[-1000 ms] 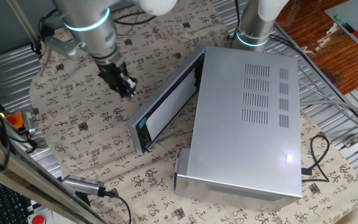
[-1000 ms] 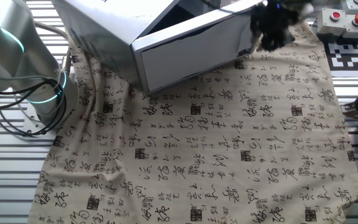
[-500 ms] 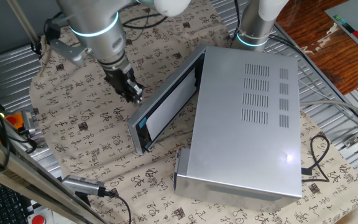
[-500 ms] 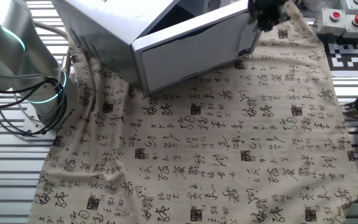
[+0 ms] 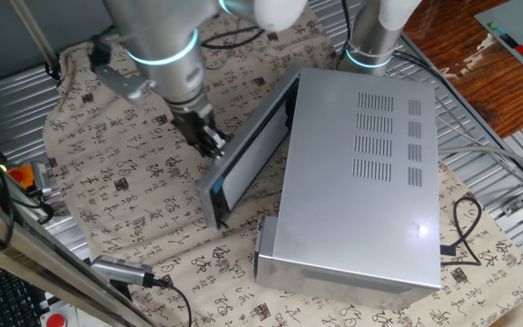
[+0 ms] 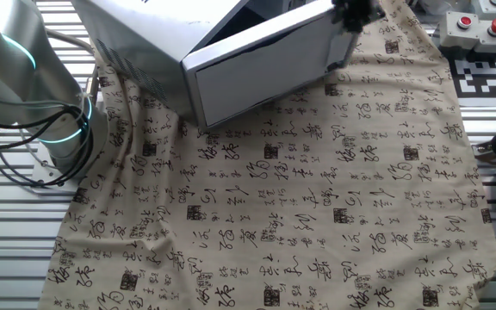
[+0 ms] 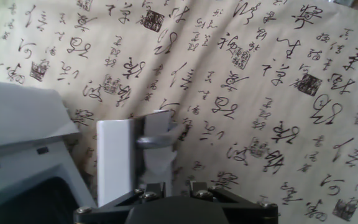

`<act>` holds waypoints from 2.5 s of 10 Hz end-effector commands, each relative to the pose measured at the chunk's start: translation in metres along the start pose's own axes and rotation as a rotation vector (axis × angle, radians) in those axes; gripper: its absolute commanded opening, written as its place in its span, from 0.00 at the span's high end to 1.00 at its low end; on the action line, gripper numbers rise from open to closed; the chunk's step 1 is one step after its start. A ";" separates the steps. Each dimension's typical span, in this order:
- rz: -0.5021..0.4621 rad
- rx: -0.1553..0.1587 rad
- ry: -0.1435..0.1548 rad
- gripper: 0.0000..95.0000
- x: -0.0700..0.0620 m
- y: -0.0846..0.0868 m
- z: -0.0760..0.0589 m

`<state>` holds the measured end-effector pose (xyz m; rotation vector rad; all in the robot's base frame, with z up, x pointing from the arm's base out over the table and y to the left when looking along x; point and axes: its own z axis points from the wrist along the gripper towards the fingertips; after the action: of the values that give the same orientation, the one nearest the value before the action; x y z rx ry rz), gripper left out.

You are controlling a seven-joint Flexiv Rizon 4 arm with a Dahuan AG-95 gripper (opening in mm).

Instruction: Close the microwave door

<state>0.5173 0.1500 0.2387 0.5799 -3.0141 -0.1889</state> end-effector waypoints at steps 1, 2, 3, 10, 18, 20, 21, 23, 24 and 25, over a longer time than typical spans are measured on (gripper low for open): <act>0.027 0.002 -0.003 0.80 0.006 0.014 0.005; 0.040 0.003 -0.004 0.80 0.010 0.023 0.007; 0.047 0.003 -0.004 0.80 0.013 0.027 0.008; -0.078 0.006 -0.040 0.80 0.020 0.011 0.006; -0.028 -0.050 -0.037 0.80 0.016 0.025 -0.003; -0.013 -0.051 -0.037 0.80 0.009 0.037 -0.001; 0.004 -0.050 -0.033 0.80 0.004 0.050 -0.001; 0.017 -0.045 -0.028 0.80 0.000 0.064 -0.001; 0.028 -0.047 -0.027 0.80 -0.001 0.072 -0.002; 0.037 -0.047 -0.025 0.80 -0.001 0.078 -0.003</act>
<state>0.4894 0.2234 0.2521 0.5176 -3.0339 -0.2667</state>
